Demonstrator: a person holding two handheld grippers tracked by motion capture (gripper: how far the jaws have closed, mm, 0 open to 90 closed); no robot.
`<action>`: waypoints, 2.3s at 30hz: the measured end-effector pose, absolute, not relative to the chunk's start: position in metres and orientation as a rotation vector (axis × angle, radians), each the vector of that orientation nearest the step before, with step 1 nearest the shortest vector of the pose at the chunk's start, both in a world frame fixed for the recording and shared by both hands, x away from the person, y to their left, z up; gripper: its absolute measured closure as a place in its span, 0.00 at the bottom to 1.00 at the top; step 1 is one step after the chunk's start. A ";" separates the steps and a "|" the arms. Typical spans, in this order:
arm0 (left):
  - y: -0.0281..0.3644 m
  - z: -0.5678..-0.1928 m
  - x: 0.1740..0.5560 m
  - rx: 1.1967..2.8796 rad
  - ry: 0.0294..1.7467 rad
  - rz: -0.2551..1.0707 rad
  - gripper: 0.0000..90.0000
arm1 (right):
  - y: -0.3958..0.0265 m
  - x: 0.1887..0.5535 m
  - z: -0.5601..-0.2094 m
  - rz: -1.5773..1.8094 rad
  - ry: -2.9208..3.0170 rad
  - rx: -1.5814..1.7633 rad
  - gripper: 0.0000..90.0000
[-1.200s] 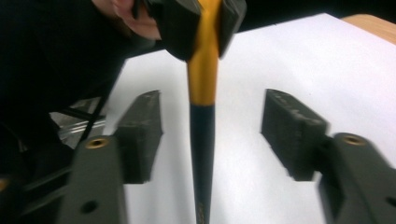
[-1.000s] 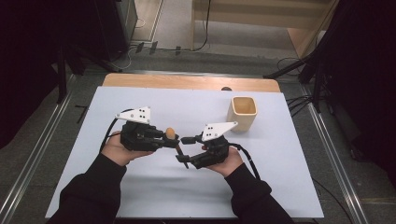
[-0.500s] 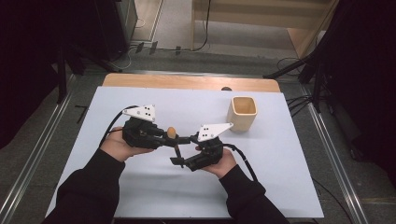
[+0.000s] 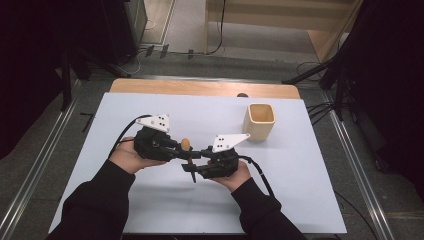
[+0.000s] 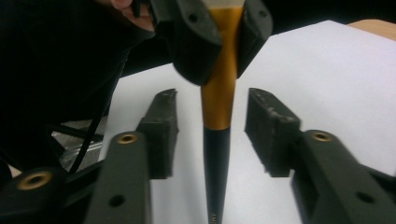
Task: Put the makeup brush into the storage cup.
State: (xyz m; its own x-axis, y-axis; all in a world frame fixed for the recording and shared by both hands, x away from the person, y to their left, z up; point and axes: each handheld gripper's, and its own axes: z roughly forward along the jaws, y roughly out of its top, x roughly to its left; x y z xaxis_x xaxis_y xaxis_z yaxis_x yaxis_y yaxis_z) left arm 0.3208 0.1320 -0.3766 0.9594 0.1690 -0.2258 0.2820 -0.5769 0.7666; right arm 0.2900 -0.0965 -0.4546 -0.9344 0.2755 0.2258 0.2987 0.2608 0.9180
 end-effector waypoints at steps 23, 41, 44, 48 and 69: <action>0.138 -0.382 0.320 2.057 0.307 -0.176 0.53 | -0.102 0.288 -0.448 -1.819 -2.487 -0.574 0.87; 0.145 -0.395 0.311 1.941 0.305 -0.129 0.42 | -0.102 0.285 -0.446 -1.850 -2.457 -0.555 0.87; 0.148 -0.396 0.309 1.936 0.301 -0.129 0.40 | -0.103 0.285 -0.446 -1.850 -2.458 -0.552 0.87; 0.153 -0.398 0.307 1.928 0.291 -0.100 0.36 | -0.106 0.285 -0.445 -1.865 -2.463 -0.553 0.87; 0.177 -0.403 0.309 1.910 0.342 -0.033 0.32 | -0.116 0.287 -0.442 -1.852 -2.484 -0.576 0.87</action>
